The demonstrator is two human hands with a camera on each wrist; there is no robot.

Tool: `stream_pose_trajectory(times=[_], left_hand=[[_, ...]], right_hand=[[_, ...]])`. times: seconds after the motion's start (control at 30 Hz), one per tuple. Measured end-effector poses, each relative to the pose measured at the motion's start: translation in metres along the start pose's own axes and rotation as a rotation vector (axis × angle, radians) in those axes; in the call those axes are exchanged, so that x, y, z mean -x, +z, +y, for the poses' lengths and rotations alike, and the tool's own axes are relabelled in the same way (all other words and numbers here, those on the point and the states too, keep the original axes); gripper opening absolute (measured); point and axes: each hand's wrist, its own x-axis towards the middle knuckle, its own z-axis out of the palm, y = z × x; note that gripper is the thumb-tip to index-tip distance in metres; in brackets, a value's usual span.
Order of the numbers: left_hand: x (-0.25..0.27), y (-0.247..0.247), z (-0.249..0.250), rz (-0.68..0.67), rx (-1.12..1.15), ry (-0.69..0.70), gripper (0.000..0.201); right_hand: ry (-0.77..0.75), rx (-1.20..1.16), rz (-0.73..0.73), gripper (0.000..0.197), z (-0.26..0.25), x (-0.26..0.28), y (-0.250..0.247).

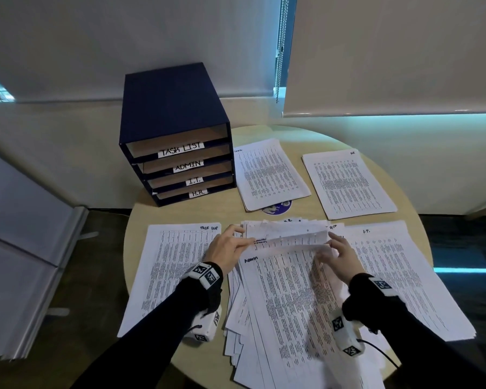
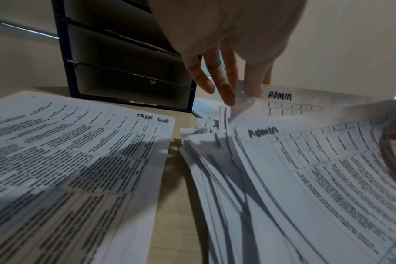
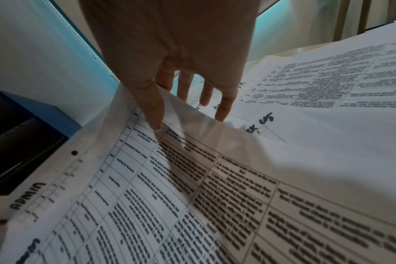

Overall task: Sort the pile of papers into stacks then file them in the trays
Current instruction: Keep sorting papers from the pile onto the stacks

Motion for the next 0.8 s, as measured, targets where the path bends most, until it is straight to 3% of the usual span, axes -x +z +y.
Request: stream_pose_trajectory(times=[0.1, 0.3, 0.43, 0.6, 0.7, 0.8], left_hand=[[0.000, -0.002, 0.002, -0.007, 0.065, -0.011, 0.020], [-0.006, -0.008, 0.013, -0.242, 0.347, -0.196, 0.016], [-0.013, -0.002, 0.010, -0.168, 0.363, -0.433, 0.027], [-0.022, 0.005, 0.012, -0.125, 0.009, -0.315, 0.003], [-0.024, 0.005, 0.014, -0.114, -0.035, -0.227, 0.009], [-0.024, 0.001, 0.013, -0.156, 0.053, -0.180, 0.019]], right_hand=[[-0.019, -0.071, -0.004, 0.007, -0.007, 0.002, 0.002], [0.047, -0.107, -0.020, 0.008, -0.007, 0.002, 0.003], [0.061, -0.109, -0.014, 0.013, -0.007, 0.010, -0.001], [0.074, -0.114, 0.021, 0.015, -0.012, 0.017, -0.004], [0.120, -0.169, 0.048, 0.038, -0.011, 0.017, -0.007], [0.116, -0.088, 0.009, 0.015, -0.009, 0.018, -0.009]])
